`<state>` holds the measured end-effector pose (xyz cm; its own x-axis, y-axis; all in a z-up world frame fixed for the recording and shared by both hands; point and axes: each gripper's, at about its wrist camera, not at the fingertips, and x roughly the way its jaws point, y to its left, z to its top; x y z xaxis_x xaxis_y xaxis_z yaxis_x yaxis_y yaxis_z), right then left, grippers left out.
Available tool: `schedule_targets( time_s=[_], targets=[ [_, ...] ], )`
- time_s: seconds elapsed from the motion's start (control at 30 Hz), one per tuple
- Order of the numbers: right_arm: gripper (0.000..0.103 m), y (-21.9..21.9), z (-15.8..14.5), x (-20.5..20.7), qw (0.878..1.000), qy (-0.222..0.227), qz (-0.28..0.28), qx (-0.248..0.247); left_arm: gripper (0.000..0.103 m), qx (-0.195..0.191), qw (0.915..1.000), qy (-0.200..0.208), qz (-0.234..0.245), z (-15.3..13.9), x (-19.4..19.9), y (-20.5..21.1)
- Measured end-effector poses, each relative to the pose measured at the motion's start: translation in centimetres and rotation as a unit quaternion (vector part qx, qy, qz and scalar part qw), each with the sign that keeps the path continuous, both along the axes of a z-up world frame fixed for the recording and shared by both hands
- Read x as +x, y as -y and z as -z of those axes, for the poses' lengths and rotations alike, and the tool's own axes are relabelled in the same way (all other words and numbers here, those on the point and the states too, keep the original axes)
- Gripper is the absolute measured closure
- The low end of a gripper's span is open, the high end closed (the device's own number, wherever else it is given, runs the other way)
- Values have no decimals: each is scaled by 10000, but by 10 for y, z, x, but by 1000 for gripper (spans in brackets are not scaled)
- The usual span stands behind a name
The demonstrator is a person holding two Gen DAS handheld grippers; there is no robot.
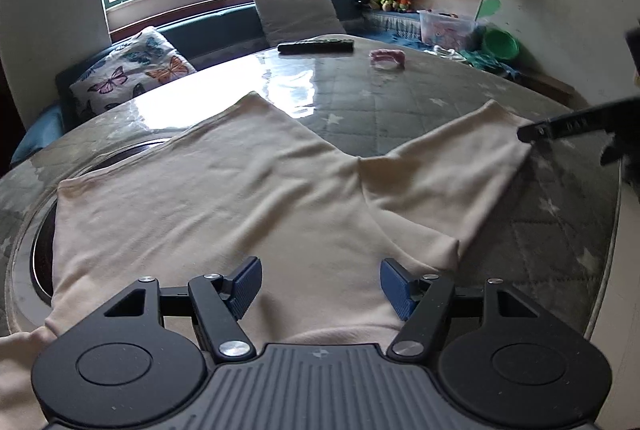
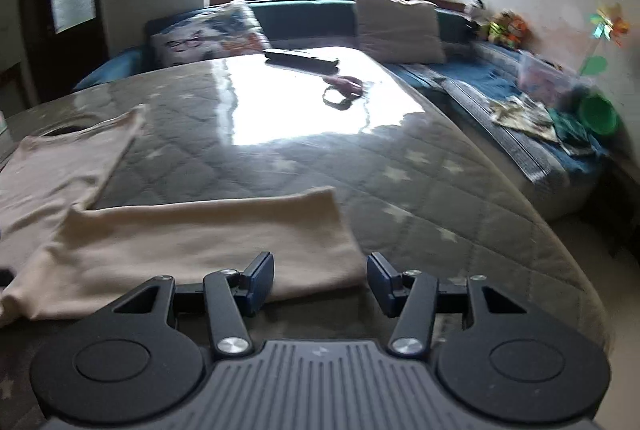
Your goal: Fold clothes
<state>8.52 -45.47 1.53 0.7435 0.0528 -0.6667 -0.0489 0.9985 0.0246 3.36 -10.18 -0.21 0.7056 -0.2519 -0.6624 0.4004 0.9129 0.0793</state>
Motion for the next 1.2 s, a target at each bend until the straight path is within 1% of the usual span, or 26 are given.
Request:
schedule_targets(
  time_s=[0.07,0.13,0.2,0.23,0.27,0.37,0.47,0.57,0.63,0.73,0.77,0.8,0.83,0.93,1.03,1.1,1.2],
  targets=[
    [52,7,2,2,9998,-25,101,198,34,39,10000,25,13,0,-3,2],
    [57,7,3,1,9997,4,129,224,34,30,10000,25,26,0,-4,3],
    [71,6,3,1,9996,16,110,271,34,47,10000,25,51,1,-4,4],
    [75,5,3,1,9995,14,97,301,34,60,10000,39,58,1,-5,4],
    [85,5,3,1,9995,19,98,298,34,71,9999,49,61,1,-5,5],
    [93,2,-1,5,9997,67,86,202,34,94,9999,62,82,1,-5,5],
    [94,-3,-12,12,9995,304,45,-97,34,126,9998,93,126,2,-7,5],
    [94,-4,-19,22,9987,441,60,-239,34,105,9998,103,134,3,-8,3],
    [94,-5,-13,30,9986,390,85,-359,34,103,9998,109,152,3,-8,3],
    [93,-5,5,39,9991,128,143,-374,34,114,9997,112,204,2,-10,3],
    [91,-6,7,39,9989,192,135,-413,34,128,9996,122,226,2,-10,4],
    [82,-8,6,38,9986,214,130,-468,34,134,9996,127,235,2,-11,4],
    [79,-9,4,37,9983,227,155,-505,34,135,9995,126,241,2,-11,4],
    [79,-11,-8,32,9978,360,160,-538,34,146,9994,143,267,3,-13,4],
    [79,-18,-20,30,9976,543,-9,-438,34,146,9994,147,282,3,-13,4],
    [79,-27,-22,33,9977,542,-228,-347,34,142,9994,143,281,3,-13,5],
    [79,-42,-17,45,9971,463,-503,-342,34,139,9994,134,287,3,-14,5]
  ],
)
